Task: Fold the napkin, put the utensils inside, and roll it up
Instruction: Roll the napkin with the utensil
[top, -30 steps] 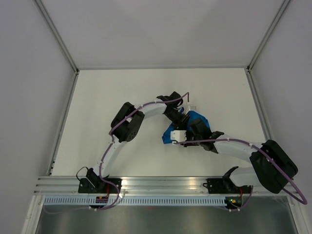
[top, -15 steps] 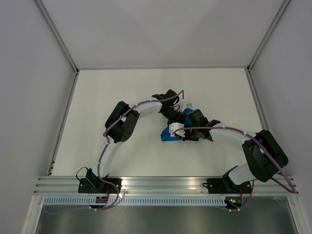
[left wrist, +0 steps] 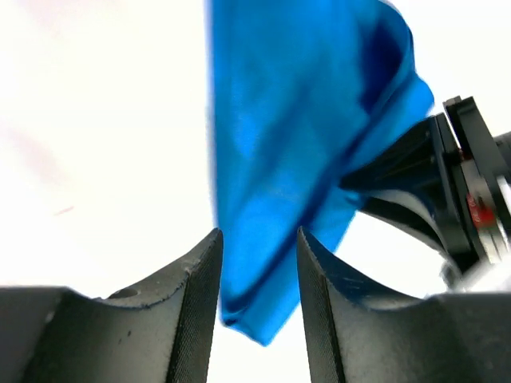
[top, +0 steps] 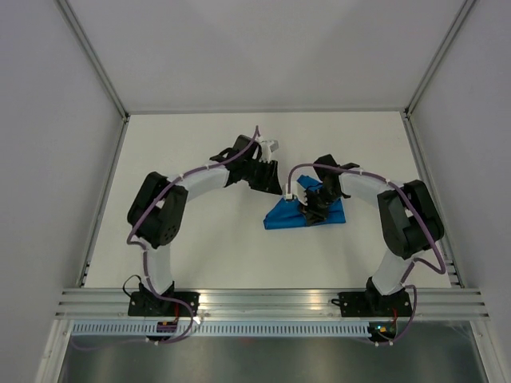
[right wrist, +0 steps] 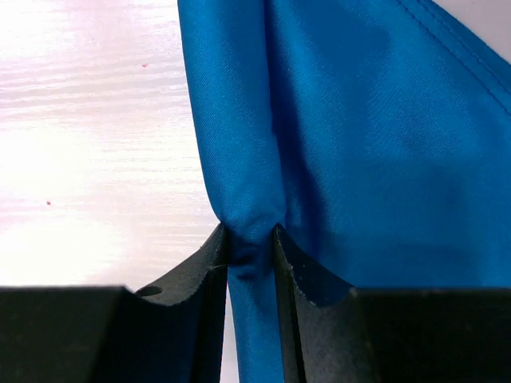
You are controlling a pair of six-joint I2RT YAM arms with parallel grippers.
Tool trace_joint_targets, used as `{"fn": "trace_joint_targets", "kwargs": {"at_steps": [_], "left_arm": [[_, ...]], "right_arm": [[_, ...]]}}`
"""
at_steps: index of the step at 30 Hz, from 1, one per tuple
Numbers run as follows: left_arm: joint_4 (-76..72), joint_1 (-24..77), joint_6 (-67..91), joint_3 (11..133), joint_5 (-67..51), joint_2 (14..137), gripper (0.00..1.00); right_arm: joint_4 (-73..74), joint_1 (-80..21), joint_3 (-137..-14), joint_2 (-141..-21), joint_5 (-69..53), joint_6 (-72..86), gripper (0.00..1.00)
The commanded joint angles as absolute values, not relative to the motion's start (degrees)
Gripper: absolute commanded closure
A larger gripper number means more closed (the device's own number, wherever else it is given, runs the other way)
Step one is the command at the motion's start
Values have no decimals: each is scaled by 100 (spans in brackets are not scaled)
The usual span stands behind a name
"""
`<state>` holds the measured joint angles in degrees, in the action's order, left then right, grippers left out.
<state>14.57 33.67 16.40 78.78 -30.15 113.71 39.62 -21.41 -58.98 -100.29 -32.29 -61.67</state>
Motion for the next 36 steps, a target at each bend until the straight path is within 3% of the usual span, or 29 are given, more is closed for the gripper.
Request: {"fn": "trace_joint_targets", "kwargs": {"at_steps": [1,10,16,25,36], "left_arm": [[124,3331,2171,7024,-1856,10399,52],[-1853,3935,1392,4722,181,8456,51],[-2101,5263,-417,4622,1395,8497,50],[-1346,6722,-1731,5598,1328,9887,49],[-1046,7040,-1819,6143,729,10731,48]], "right_arm": [[5518,-1960,-6142,-10862,-3419,-6713,78],[6881,-1609,-7557,-12181,-3709,-7233,78],[7215,-1573,-8085,-12656,-3735,-7251,78],[7339,-1538,-8367,-12990,-3709,-7146,77],[7374,-1424,-8517,-13122,-3691,-7040,77]]}}
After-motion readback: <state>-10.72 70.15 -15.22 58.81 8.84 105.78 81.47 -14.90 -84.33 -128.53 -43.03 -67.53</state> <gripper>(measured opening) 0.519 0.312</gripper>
